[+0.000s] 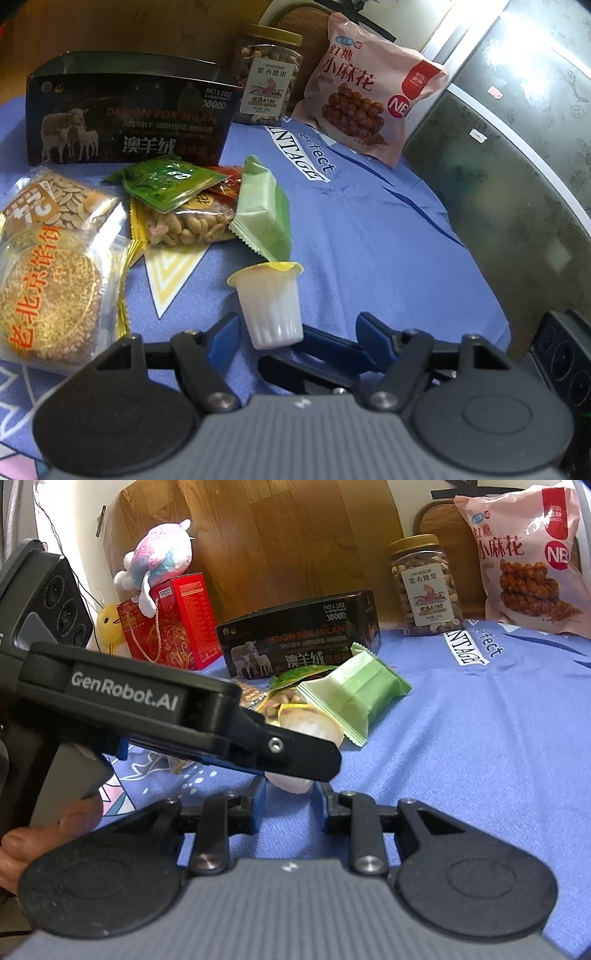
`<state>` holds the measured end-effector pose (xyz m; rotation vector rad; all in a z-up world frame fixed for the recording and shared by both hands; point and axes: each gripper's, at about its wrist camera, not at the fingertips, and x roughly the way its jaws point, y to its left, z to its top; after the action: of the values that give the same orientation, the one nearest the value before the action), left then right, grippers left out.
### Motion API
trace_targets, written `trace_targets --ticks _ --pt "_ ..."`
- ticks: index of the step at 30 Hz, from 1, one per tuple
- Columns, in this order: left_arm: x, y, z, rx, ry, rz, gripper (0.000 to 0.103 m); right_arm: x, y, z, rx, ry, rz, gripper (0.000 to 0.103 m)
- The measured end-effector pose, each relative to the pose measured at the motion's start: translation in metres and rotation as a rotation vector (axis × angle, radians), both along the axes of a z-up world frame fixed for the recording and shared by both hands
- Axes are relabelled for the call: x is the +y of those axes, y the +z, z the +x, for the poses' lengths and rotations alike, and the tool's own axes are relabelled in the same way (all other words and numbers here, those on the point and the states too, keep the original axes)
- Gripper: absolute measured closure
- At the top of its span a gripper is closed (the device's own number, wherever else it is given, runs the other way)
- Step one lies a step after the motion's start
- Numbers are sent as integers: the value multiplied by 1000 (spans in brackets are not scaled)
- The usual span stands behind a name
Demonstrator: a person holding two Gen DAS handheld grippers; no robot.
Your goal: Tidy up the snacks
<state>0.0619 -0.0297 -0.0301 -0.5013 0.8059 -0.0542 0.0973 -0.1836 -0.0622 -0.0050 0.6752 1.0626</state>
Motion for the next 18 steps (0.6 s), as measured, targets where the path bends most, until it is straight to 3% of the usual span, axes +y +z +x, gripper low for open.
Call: trace_targets --ticks 7,18 --pt "0 -1 3 2 -7 30 42 2 0 -2 0 -1 10 64" --pt "13 2 -6 -24 10 -21 38 6 2 -8 -29 7 -24 65"
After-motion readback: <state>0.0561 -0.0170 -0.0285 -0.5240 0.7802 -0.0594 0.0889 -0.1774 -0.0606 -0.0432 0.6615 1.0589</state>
